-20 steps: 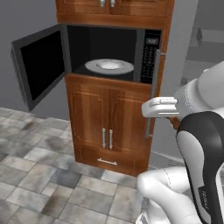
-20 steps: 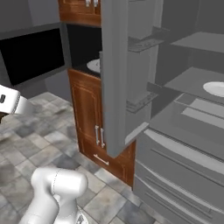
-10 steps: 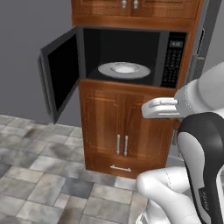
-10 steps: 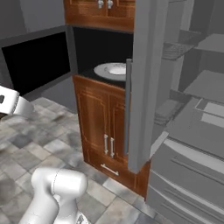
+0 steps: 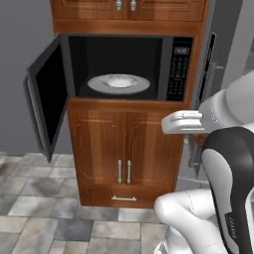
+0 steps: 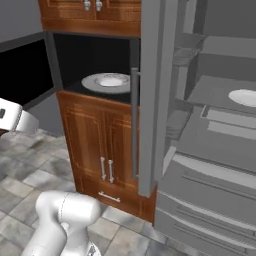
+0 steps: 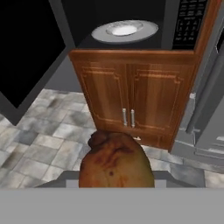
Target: Transport the chicken drumstick from the fridge to the microwave and turn on the microwave.
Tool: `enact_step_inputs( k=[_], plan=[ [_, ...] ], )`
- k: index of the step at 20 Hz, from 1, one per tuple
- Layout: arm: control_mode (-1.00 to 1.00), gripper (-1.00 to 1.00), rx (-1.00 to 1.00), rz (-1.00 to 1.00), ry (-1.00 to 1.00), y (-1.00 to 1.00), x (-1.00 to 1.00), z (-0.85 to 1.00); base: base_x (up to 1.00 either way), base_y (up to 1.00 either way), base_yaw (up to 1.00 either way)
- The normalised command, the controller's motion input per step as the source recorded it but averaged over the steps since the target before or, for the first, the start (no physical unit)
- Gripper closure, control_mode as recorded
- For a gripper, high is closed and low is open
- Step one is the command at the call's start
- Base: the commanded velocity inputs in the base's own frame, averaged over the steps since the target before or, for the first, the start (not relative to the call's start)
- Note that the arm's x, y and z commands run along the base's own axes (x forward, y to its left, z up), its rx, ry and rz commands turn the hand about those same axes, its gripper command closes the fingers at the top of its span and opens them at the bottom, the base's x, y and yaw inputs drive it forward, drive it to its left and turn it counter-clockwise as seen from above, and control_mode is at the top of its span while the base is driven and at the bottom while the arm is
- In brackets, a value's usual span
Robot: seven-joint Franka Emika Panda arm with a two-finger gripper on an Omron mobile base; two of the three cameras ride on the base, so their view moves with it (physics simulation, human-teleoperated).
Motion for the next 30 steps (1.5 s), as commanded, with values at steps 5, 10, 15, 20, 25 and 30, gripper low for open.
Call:
enact_step_inputs(
  k=[5,10,15,20,25,30],
  plan=[
    [1.00,1.00,0.00,0.00,0.00,0.00,0.00,0.00,0.35,0.36,-0.13],
    [1.00,1.00,0.00,0.00,0.00,0.00,0.00,0.00,0.37,0.38,0.00],
    [1.00,1.00,0.00,0.00,0.00,0.00,0.00,0.00,0.41,0.29,-0.04],
    [1.00,1.00,0.00,0.00,0.00,0.00,0.00,0.00,0.42,0.06,-0.19],
    [1.00,1.00,0.00,0.00,0.00,0.00,0.00,0.00,0.42,0.07,-0.22],
    [1.00,1.00,0.00,0.00,0.00,0.00,0.00,0.00,0.35,0.21,-0.12]
  ],
)
